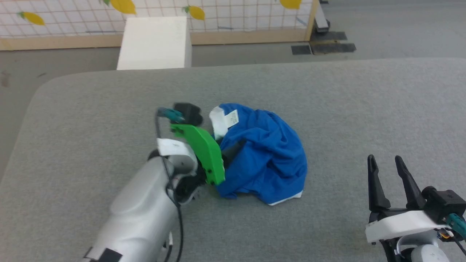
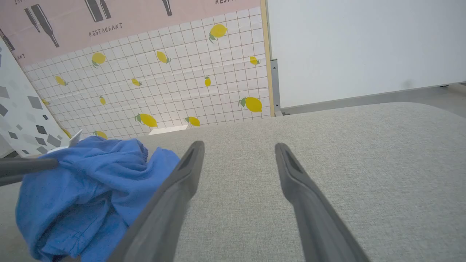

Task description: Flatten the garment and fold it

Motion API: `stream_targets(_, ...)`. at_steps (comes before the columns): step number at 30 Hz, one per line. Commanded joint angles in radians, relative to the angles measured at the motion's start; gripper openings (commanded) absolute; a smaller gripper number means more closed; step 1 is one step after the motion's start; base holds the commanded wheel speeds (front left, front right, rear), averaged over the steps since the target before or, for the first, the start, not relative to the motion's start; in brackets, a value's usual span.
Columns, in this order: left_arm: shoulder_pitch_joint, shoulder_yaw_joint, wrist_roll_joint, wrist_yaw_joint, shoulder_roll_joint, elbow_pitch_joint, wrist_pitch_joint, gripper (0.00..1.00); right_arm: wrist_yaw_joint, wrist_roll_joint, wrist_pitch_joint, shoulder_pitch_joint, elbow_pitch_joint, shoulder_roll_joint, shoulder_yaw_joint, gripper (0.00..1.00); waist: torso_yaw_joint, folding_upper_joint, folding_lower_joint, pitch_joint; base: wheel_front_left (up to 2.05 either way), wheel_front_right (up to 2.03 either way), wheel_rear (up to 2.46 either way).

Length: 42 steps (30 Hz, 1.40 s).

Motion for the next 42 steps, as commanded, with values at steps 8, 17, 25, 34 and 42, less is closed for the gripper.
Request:
stream_targets(8, 0.051, 0.137, -0.02, 0.041, 0.097, -0.134, -0.186, 1.0, -0.002, 0.013, -0.006, 0.021, 0.011, 0.001, -0.002, 1.0, 0.087, 0.0, 0.0, -0.086, 0.0, 0.0, 0.0)
stream_targets(17, 0.202, 0.175, 0.182, 0.125, 0.229, -0.2, -0.529, 1.0, -0.002, 0.015, -0.006, 0.034, 0.011, 0.001, -0.012, 1.0, 0.101, 0.0, 0.0, -0.112, 0.0, 0.0, 0.0)
stream_targets(25, 0.349, 0.222, 0.266, 0.2, 0.259, -0.252, -0.601, 1.0, -0.002, 0.017, -0.006, 0.048, 0.012, 0.001, -0.021, 1.0, 0.092, 0.0, 0.0, -0.114, 0.0, 0.0, 0.0)
stream_targets(34, 0.483, 0.276, 0.337, 0.211, 0.226, -0.342, -0.605, 1.0, -0.002, 0.019, -0.006, 0.063, 0.021, 0.001, -0.02, 1.0, 0.09, 0.0, 0.0, -0.114, 0.0, 0.0, 0.0)
stream_targets(42, 0.516, 0.293, 0.364, 0.19, 0.206, -0.356, -0.605, 1.0, -0.002, 0.009, -0.006, 0.061, 0.027, 0.001, -0.015, 1.0, 0.09, 0.0, 0.0, -0.108, 0.0, 0.0, 0.0)
